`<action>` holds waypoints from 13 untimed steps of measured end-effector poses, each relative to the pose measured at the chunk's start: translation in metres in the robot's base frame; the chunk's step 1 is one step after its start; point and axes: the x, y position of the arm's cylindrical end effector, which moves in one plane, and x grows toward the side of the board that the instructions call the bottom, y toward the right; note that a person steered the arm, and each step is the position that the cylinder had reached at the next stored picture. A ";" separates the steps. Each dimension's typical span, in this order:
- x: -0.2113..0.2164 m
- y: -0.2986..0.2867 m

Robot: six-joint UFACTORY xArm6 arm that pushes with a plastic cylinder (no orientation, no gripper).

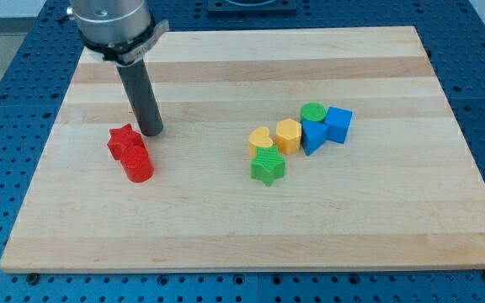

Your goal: Push the green star to the right

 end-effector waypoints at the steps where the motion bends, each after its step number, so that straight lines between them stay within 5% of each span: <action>1: 0.017 0.009; 5: 0.069 0.067; 13: 0.043 0.112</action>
